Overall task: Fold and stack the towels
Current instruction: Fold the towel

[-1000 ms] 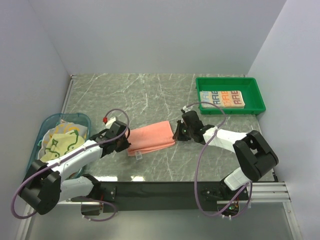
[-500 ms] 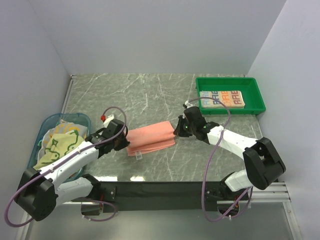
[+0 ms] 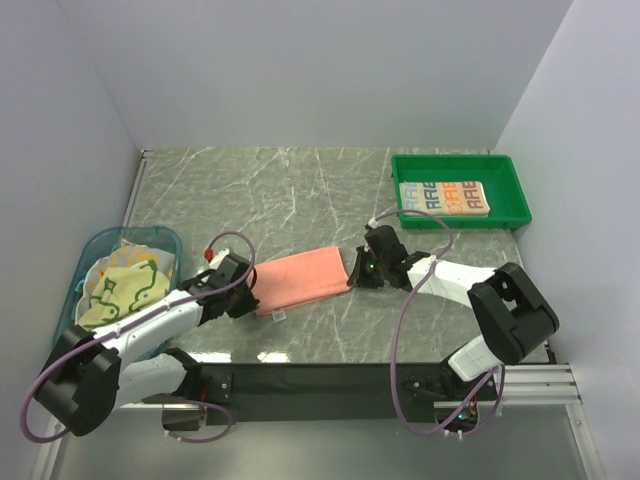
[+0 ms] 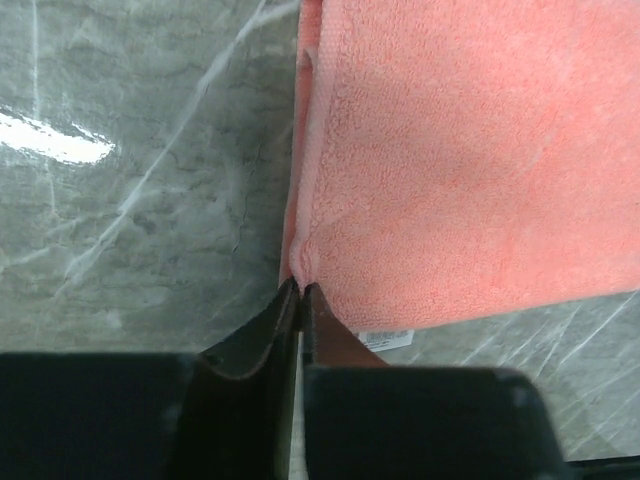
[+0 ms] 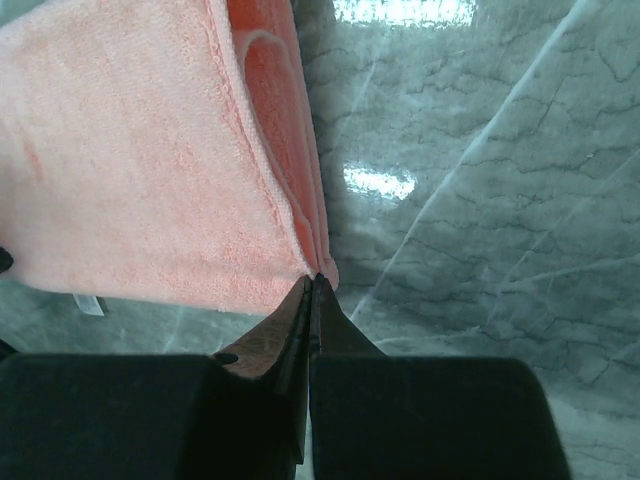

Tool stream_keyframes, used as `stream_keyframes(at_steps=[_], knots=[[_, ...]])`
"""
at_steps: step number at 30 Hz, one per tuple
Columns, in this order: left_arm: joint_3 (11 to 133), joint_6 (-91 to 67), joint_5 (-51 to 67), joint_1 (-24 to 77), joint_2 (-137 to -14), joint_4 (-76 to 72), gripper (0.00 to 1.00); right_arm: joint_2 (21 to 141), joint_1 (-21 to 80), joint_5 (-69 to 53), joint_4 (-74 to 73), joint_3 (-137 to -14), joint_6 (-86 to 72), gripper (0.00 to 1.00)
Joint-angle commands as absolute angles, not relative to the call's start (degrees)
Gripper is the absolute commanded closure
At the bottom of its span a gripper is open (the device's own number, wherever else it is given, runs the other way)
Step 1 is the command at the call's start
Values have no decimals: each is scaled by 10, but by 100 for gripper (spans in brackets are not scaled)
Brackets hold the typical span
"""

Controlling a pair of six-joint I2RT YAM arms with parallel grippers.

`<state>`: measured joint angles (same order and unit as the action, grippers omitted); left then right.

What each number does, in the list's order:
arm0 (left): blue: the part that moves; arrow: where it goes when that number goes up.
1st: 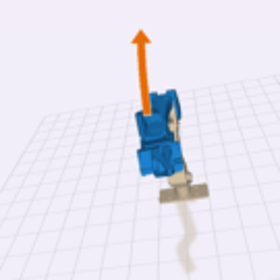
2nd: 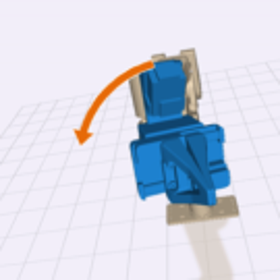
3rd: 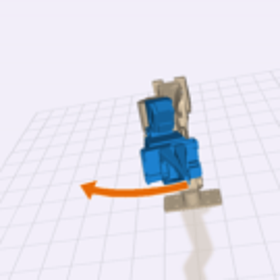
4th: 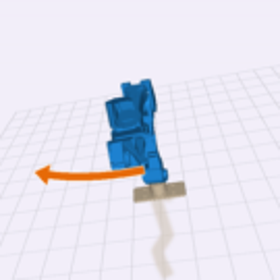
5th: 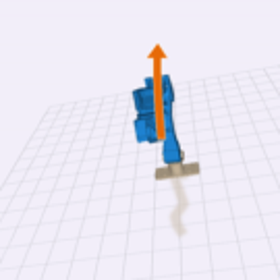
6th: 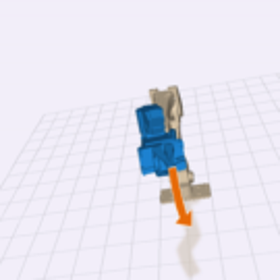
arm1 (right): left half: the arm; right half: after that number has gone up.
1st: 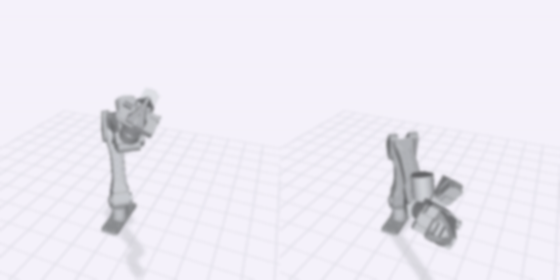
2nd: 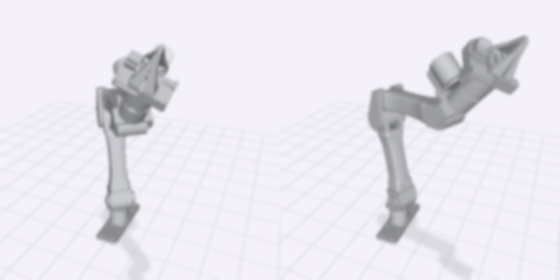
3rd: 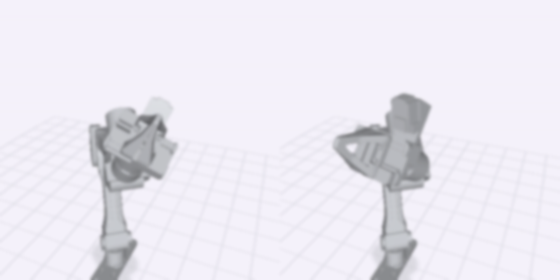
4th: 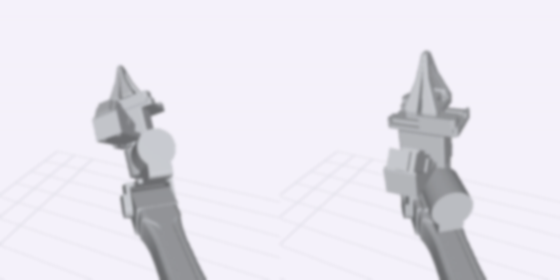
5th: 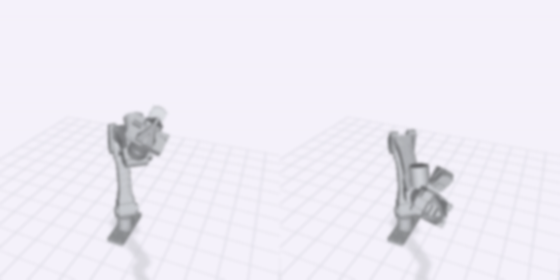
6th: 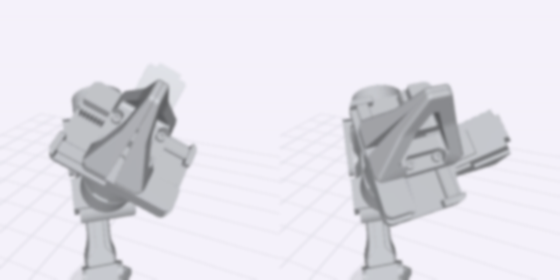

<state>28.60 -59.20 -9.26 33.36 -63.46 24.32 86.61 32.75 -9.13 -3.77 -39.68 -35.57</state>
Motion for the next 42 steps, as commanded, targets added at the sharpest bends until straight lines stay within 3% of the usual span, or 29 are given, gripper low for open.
stream_keyframes(at_steps=[1, 3, 4, 6, 7, 8, 11, 13, 15, 16, 18, 20, 22, 27, 28, 36, 39, 42], knots=[[273, -595, -86, 334, -635, 238, 87, 863, 327, -69, -21, -388, -357, 100], [265, -598, -84, 335, -630, 234, 75, 860, 328, -62, -24, -388, -355, 97], [261, -599, -82, 335, -628, 232, 65, 855, 327, -59, -28, -389, -354, 95], [250, -605, -79, 335, -605, 229, 54, 837, 327, -55, -35, -394, -352, 81], [248, -608, -80, 336, -594, 230, 44, 829, 328, -54, -38, -396, -349, 77], [248, -611, -85, 336, -572, 235, 38, 821, 327, -53, -40, -402, -348, 67], [265, -614, -94, 335, -528, 264, 24, 787, 329, -52, -48, -412, -346, 56], [289, -618, -99, 335, -508, 291, 20, 757, 330, -61, -40, -412, -350, 54], [313, -621, -98, 335, -484, 300, 22, 731, 331, -74, -13, -409, -356, 55], [319, -624, -96, 335, -479, 296, 27, 723, 334, -95, -1, -400, -361, 57], [325, -628, -78, 337, -470, 275, 33, 713, 335, -122, 58, -389, -371, 66], [319, -630, -64, 339, -478, 219, 47, 718, 337, -158, 93, -374, -389, 75], [309, -629, -35, 339, -510, 166, 55, 740, 340, -170, 127, -363, -402, 76], [283, -622, 3, 346, -600, 105, 64, 807, 338, -192, 208, -325, -440, 77], [274, -626, 2, 349, -614, 100, 71, 816, 337, -192, 221, -310, -446, 77], [182, -661, -37, 350, -608, 96, 77, 915, 288, -208, 339, -238, -484, 78], [180, -664, -48, 350, -585, 112, 78, 896, 276, -219, 336, -221, -476, 78], [191, -650, -61, 350, -551, 140, 72, 840, 276, -206, 274, -239, -446, 77]])
